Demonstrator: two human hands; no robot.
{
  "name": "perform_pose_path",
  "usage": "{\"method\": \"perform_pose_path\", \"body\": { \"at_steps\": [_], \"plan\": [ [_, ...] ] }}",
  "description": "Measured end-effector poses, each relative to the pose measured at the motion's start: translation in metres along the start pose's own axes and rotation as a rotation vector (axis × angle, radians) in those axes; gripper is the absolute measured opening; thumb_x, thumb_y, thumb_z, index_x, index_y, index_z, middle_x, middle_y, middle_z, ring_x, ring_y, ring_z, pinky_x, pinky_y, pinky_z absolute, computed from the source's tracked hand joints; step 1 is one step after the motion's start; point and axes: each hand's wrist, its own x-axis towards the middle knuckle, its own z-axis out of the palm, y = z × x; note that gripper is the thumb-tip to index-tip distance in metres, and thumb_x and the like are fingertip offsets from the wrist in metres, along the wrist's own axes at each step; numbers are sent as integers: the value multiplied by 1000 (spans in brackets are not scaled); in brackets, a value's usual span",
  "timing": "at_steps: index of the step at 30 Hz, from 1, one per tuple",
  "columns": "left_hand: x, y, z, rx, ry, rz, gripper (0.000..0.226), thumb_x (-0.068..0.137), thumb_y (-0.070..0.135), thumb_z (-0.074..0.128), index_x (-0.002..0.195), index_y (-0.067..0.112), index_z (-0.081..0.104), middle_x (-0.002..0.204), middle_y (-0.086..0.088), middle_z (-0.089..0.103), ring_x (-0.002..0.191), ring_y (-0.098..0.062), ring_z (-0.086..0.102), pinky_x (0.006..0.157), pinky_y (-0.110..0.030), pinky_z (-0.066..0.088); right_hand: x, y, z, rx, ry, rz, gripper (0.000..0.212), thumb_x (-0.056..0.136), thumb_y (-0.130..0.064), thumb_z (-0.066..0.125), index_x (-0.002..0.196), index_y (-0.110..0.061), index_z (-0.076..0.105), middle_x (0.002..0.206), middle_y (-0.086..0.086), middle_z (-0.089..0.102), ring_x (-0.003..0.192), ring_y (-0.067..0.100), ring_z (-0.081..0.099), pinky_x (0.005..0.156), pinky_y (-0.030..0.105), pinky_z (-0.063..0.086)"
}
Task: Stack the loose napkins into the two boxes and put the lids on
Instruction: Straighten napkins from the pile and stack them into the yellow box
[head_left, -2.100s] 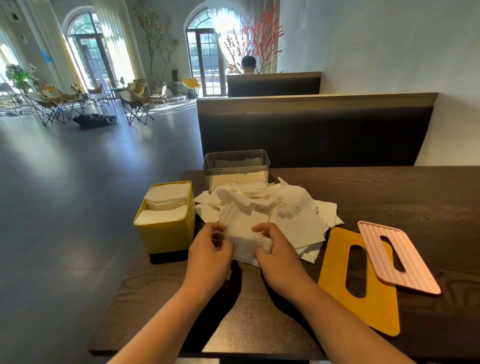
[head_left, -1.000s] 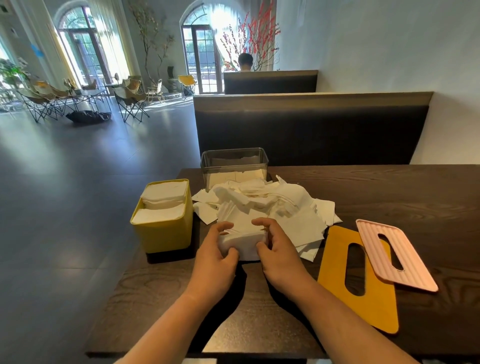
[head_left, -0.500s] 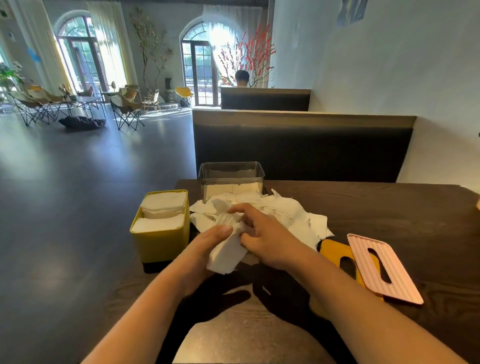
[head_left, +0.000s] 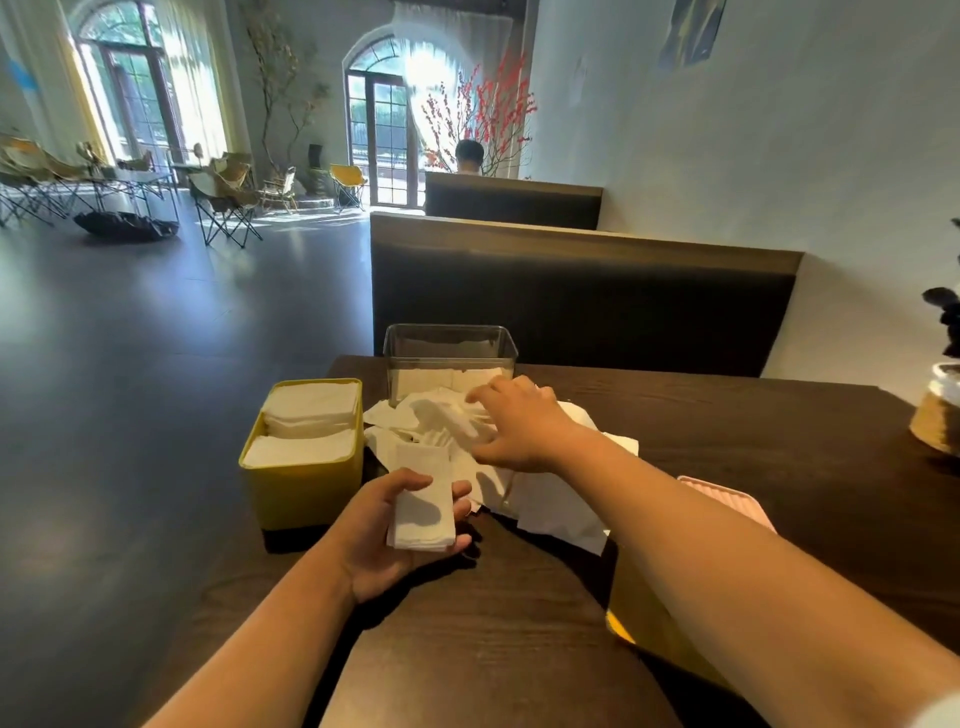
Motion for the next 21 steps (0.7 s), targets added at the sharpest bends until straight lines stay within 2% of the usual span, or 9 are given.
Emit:
{"method": "perform_pose_path", "body": {
  "at_steps": [3, 7, 10, 12, 15, 18, 21],
  "plan": [
    [4, 4, -3, -88, 22, 4, 38, 91, 20, 59, 125, 3, 65, 121, -20, 75, 118, -31, 67, 111, -62, 46, 12, 3, 15, -146, 20, -19, 52, 98, -56, 57, 144, -33, 53, 147, 1, 51, 136, 29, 45, 115, 61, 33],
    [5, 3, -3, -100, 10, -8, 30, 97, 19, 53, 116, 2, 68, 113, -20, 77, 124, -32, 64, 114, -66, 41, 24, -3, 23, -188, 130, -54, 29, 103, -43, 56, 128, -32, 66, 129, -1, 61, 122, 26, 52, 107, 52, 36],
    [6, 2, -4, -105, 21, 9, 27, 99, 18, 51, 118, 5, 65, 119, -19, 76, 127, -32, 63, 111, -68, 43, 30, -3, 20, -37, 281, 14, 23, 106, -35, 55, 120, -25, 70, 115, 0, 68, 107, 22, 59, 98, 44, 46],
    [7, 2, -4, -121, 33, 25, 26, 100, 18, 50, 119, 7, 63, 128, -18, 73, 129, -32, 63, 108, -68, 45, 30, -3, 7, 180, 333, 66, 22, 107, -34, 52, 117, -22, 68, 108, 2, 70, 97, 20, 64, 89, 39, 54],
    [9, 3, -5, -151, 46, 45, 24, 101, 19, 50, 121, 12, 61, 130, -18, 72, 129, -33, 64, 107, -70, 45, 24, -8, -21, 419, 350, 47, 11, 105, -31, 54, 107, -26, 63, 97, -4, 67, 85, 10, 63, 72, 26, 54],
    [10, 3, -7, -164, 39, 43, 33, 100, 25, 55, 132, 19, 57, 129, -17, 73, 126, -34, 66, 104, -70, 48, 14, -18, -52, 459, 346, -18, 3, 101, -27, 61, 99, -30, 62, 92, -11, 64, 85, 9, 64, 72, 21, 56],
    [13, 2, -10, -156, 40, 46, 42, 100, 34, 58, 140, 23, 54, 126, -17, 74, 123, -34, 67, 100, -71, 50, 3, -26, -79, 372, 157, -98, 7, 100, -22, 66, 101, -29, 66, 96, -9, 64, 88, 12, 66, 74, 18, 57]
  ]
}}
